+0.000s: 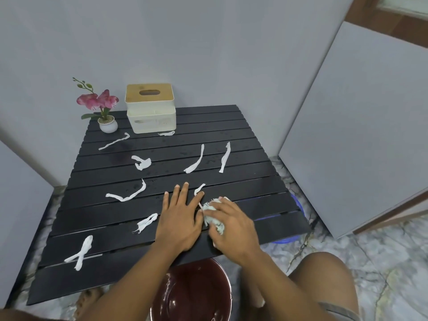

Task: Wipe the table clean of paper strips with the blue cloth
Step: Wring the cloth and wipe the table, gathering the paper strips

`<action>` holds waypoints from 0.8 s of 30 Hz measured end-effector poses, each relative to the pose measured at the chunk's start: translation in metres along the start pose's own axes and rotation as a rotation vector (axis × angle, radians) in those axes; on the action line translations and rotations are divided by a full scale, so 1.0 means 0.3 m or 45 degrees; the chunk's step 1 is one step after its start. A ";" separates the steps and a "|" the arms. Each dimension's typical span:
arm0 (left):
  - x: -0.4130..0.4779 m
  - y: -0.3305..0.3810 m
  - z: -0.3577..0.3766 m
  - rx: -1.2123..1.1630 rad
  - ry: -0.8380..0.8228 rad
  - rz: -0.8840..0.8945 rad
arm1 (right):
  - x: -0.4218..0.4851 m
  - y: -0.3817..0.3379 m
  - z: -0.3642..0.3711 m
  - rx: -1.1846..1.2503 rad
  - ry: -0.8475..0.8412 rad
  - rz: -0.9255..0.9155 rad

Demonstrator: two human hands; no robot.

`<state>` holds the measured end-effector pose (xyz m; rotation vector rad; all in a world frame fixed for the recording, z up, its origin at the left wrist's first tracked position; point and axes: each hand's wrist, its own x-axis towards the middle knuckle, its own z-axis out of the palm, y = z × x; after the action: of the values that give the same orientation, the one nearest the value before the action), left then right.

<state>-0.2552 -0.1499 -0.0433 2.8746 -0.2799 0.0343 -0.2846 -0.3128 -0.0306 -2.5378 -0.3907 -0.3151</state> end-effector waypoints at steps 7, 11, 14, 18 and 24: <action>0.082 -0.030 -0.034 -0.123 0.013 0.039 | 0.212 0.366 -0.156 -0.149 0.174 0.531; 0.189 -0.086 -0.037 0.000 -0.009 0.028 | 0.358 0.416 -0.129 -0.216 0.203 0.535; 0.217 -0.112 -0.020 0.017 -0.027 -0.037 | 0.424 0.359 -0.069 -0.249 0.116 0.366; 0.210 -0.113 -0.008 0.006 -0.019 -0.033 | 0.354 0.187 0.017 -0.164 -0.018 0.038; 0.214 -0.119 -0.008 0.003 -0.008 -0.036 | 0.188 0.122 0.009 0.066 -0.169 -0.150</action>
<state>-0.1854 -0.1273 -0.0466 2.8809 -0.2405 0.0204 -0.2192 -0.3290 -0.0336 -2.4972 -0.5936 -0.1779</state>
